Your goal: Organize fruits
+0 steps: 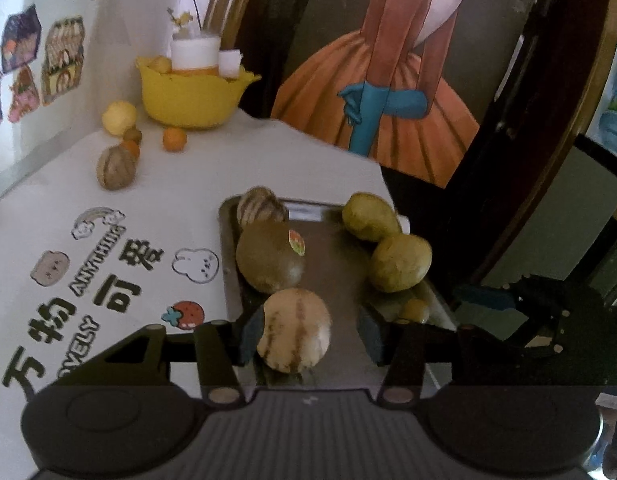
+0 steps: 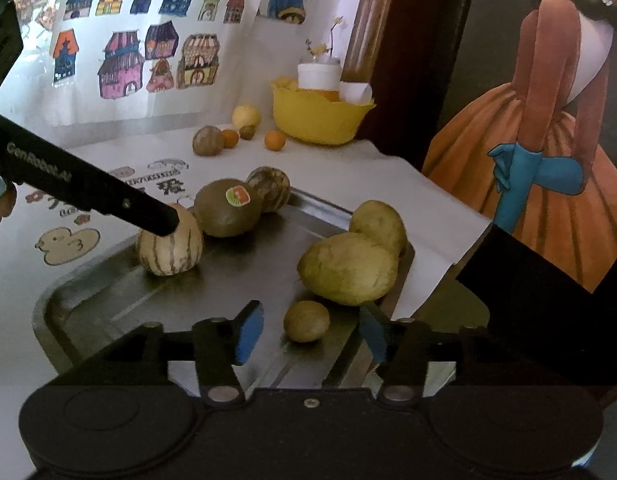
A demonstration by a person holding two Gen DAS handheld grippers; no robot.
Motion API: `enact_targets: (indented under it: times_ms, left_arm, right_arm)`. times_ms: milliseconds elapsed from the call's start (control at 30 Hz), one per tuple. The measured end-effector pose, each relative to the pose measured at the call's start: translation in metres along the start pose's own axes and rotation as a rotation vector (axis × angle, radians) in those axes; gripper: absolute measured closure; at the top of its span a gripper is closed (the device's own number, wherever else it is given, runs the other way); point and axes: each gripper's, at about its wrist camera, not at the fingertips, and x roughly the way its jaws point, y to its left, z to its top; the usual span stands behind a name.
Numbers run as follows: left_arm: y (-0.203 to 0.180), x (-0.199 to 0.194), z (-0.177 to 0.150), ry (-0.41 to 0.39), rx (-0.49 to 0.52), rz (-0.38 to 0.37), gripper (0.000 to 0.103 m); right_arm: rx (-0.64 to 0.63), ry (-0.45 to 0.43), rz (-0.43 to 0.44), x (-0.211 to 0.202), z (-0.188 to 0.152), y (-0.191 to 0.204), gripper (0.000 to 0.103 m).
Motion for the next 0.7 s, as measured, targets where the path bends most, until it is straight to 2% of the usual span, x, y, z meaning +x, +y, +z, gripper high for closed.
enact_targets:
  times_ms: [100, 200, 300, 367, 500, 700]
  left_arm:
    - [0.001, -0.013, 0.0, -0.025, -0.002, 0.011, 0.038]
    - [0.002, -0.025, -0.001, -0.046, -0.009, 0.024, 0.027]
    - [0.002, -0.037, -0.006, -0.07, -0.012, 0.04, 0.015]
    - [0.003, -0.047, -0.011, -0.095, -0.022, 0.056, 0.002]
    - [0.006, -0.066, -0.024, -0.117, -0.024, 0.076, 0.002]
    - [0.008, -0.087, -0.04, -0.119, -0.005, 0.09, 0.001]
  right_arm:
    - [0.006, -0.022, -0.009, -0.011, 0.001, 0.001, 0.032]
    - [0.008, -0.046, -0.012, -0.024, 0.002, 0.003, 0.022]
    - [0.011, -0.071, -0.012, -0.038, 0.003, 0.008, 0.01]
    - [0.012, -0.084, -0.012, -0.046, 0.004, 0.011, 0.005]
    - [0.021, -0.092, 0.007, -0.063, 0.004, 0.019, 0.001]
    - [0.01, -0.083, 0.012, -0.082, 0.006, 0.04, 0.001]
